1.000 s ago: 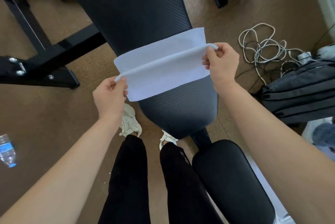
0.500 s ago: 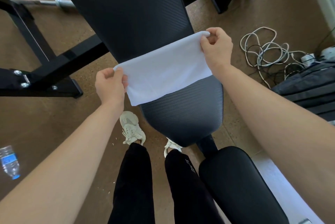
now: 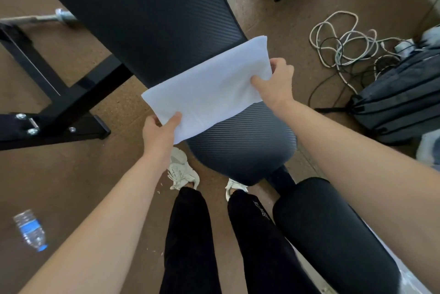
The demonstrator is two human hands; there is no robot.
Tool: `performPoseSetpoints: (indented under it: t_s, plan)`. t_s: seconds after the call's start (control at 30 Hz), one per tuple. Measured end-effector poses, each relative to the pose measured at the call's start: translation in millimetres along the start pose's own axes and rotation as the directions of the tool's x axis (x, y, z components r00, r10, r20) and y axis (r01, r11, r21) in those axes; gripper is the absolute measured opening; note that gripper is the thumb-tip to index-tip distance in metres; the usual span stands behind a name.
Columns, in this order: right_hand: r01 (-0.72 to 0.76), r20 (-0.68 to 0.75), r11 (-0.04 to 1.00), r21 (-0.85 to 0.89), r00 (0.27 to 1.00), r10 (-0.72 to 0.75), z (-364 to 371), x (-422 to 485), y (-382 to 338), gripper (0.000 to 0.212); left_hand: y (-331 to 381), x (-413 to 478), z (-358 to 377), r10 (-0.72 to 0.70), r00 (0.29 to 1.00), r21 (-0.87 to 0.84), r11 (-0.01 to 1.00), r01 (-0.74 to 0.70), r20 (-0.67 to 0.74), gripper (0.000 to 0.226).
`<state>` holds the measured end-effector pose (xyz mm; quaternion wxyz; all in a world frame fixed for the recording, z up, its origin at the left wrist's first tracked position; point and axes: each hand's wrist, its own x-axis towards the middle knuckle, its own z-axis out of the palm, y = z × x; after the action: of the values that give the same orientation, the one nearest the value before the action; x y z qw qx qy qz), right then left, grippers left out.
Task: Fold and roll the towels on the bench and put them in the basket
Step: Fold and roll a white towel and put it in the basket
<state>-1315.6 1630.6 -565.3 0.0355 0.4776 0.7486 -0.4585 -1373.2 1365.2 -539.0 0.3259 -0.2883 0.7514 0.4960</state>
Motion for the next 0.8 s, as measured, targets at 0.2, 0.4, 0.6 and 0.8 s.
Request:
performPoseSetpoints:
  t_s: [0.2,0.4,0.6,0.8]
  plan:
    - [-0.133,0.046,0.989,0.062,0.990,0.130,3,-20,15,0.040,13,-9,-3,0.203,0.977,0.071,0.978,-0.198,-0.069,0.014]
    - [-0.316,0.237,0.929,0.190,0.934,0.269,12,-37,41,0.030,55,-7,-9,0.508,0.855,0.305,0.835,-0.459,-0.106,0.015]
    - [-0.435,0.376,0.699,0.568,0.892,0.249,10,-54,45,0.031,91,-3,4,0.660,0.749,0.416,0.699,-0.582,-0.061,0.025]
    - [-0.529,0.540,0.521,0.670,0.829,0.146,-5,-68,39,0.046,88,-29,28,0.709,0.704,0.417,0.626,-0.659,0.046,0.023]
